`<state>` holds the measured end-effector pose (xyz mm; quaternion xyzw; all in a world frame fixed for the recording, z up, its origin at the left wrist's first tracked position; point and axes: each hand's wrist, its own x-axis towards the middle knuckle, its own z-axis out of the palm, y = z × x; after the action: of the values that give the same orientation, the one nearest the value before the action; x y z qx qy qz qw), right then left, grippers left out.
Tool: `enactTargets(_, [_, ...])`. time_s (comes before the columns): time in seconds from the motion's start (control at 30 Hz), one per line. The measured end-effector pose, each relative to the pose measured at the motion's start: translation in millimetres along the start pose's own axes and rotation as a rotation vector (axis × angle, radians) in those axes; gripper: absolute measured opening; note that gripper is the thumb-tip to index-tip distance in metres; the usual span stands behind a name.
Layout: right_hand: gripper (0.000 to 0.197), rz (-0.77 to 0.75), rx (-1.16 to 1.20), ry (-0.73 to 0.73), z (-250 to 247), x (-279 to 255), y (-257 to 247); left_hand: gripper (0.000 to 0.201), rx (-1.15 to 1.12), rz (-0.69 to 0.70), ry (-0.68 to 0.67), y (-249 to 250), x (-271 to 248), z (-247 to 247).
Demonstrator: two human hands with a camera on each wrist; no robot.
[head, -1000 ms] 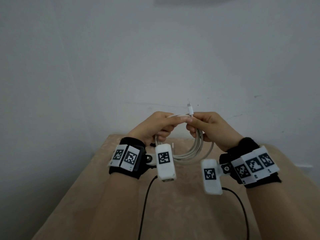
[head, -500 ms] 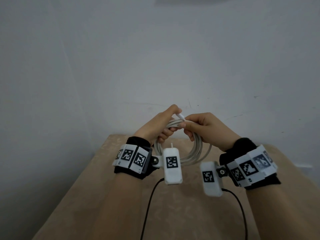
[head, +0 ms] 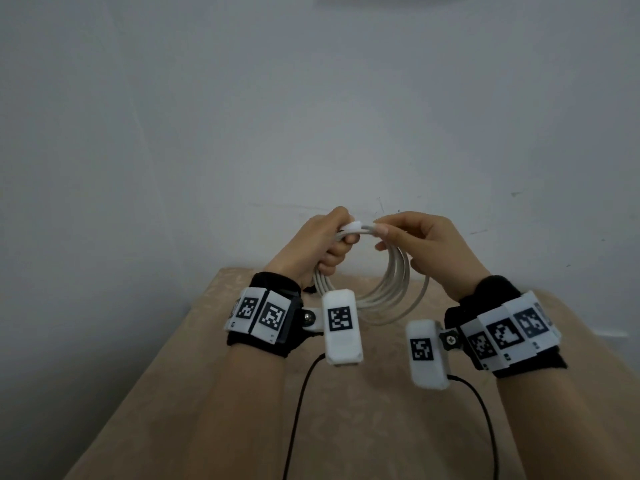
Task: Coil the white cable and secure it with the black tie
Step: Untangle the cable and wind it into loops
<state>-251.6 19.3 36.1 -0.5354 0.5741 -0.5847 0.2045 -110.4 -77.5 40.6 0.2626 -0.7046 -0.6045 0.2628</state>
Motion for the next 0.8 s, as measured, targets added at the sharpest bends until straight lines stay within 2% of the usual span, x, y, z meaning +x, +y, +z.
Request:
enactTargets(0.13, [0.019, -0.006, 0.015, 0.066, -7.1, 1.6, 2.0, 0.036, -0.108, 0.058, 0.068, 0.2, 1.4, -4.4])
enactTargets(0.3, [0.021, -0.001, -0.016, 0.17, -16.6, 4.0, 6.9, 0.037, -0.349, 0.122, 0.143, -0.2, 2.9, -12.9])
enactTargets(0.4, [0.019, -0.033, -0.012, 0.212, -23.2, 3.3, 9.0, 0.038, -0.471, 0.124, 0.143, -0.1, 3.7, -15.7])
enactTargets(0.6, [0.022, 0.055, 0.024, 0.133, -21.5, 3.6, 10.8, 0.038, -0.575, 0.126, 0.121, 2.7, 3.0, -10.1])
enactTargets(0.8, [0.026, 0.043, 0.027, 0.02, -9.6, 0.6, 2.9, 0.037, -0.619, 0.116, 0.083, 4.7, 3.6, -4.6])
